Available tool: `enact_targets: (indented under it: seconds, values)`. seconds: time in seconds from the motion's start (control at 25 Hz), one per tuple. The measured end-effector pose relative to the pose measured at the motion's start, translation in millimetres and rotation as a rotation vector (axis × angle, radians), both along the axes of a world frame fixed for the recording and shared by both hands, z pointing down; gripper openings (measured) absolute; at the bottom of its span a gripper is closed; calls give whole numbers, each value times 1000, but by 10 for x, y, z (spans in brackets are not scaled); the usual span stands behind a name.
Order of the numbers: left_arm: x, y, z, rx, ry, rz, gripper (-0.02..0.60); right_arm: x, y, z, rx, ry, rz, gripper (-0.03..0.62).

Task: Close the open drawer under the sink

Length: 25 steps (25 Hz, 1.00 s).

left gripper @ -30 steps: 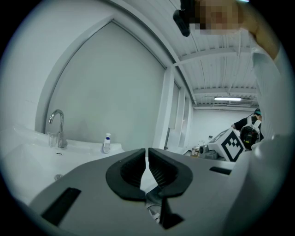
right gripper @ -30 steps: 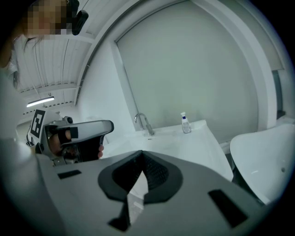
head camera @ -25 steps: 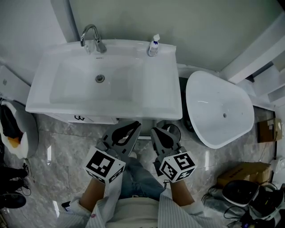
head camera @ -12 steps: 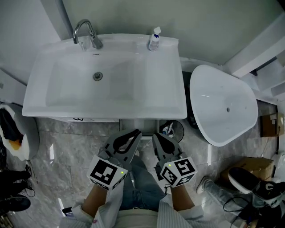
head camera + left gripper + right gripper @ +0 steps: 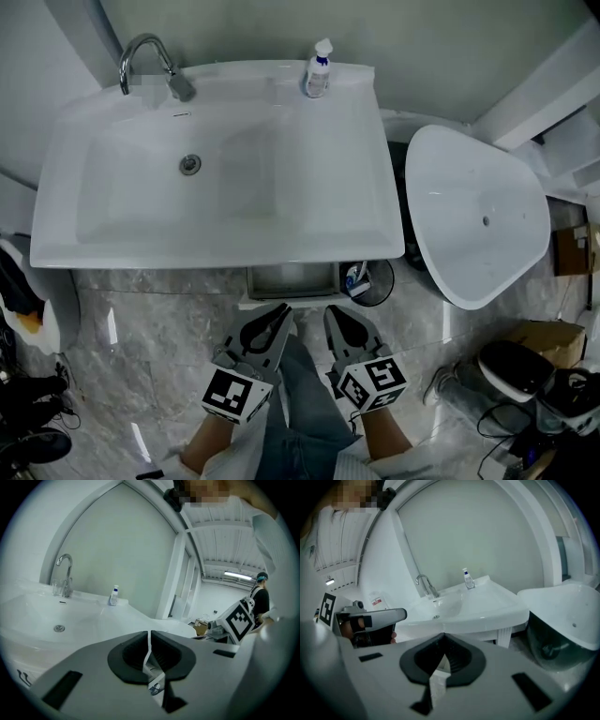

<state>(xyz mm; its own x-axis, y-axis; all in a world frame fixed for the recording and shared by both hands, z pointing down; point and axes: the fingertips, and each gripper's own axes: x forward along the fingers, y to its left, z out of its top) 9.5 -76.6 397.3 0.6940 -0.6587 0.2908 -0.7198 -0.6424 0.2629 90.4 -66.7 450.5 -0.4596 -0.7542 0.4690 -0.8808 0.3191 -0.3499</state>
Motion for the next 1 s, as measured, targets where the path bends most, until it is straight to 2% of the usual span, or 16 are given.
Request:
enact_targets:
  seconds: [0.4,0.88,1.0]
  values:
    - [-120,60,748,-54,-27,-67,32,-89,-27,675,13,24,21,11]
    - [-129,253,1569,-93,-68,-43,32,-137,226,1503,-7,62,-11,11]
    - [-112,318,1781,-79,-83,-32,32,-112,276,1717,-26,87,-13,11]
